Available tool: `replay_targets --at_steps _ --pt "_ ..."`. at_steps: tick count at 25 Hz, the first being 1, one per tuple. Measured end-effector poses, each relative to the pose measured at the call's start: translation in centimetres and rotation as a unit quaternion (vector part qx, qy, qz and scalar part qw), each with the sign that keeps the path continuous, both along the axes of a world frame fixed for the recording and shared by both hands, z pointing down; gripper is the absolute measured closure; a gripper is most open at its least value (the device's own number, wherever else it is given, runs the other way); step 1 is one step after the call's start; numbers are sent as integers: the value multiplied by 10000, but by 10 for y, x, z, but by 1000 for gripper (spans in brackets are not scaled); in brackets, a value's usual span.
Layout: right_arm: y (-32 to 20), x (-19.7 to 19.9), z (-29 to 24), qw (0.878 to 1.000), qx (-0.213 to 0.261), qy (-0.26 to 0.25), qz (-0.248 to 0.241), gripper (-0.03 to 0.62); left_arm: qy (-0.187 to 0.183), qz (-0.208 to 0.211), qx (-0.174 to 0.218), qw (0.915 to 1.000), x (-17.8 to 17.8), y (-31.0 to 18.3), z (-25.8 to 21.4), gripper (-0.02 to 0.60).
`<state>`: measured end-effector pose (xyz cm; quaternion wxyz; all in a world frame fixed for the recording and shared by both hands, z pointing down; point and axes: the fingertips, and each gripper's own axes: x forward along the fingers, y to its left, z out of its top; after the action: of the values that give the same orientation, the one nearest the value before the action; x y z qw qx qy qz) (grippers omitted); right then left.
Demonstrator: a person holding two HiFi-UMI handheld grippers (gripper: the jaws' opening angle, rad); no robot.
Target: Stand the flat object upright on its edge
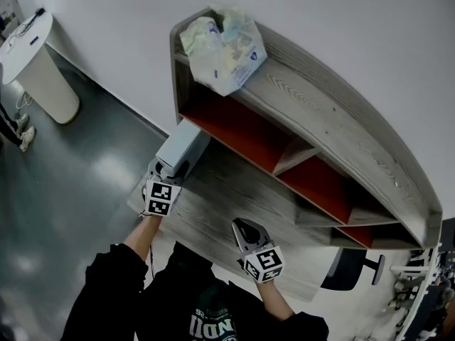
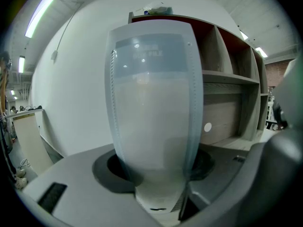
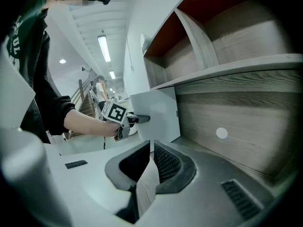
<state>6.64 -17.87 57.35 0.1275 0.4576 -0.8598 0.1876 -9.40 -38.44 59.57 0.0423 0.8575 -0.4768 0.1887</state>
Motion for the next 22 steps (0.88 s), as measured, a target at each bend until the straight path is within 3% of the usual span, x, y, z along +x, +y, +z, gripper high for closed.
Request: replay_targets --at_steps 11,22 --pt "-4 6 2 10000 -2 -9 -24 544 12 18 65 10000 1 -4 5 295" --pt "1 7 -1 10000 -7 -87 -32 543 -99 83 -319 9994 1 8 15 216"
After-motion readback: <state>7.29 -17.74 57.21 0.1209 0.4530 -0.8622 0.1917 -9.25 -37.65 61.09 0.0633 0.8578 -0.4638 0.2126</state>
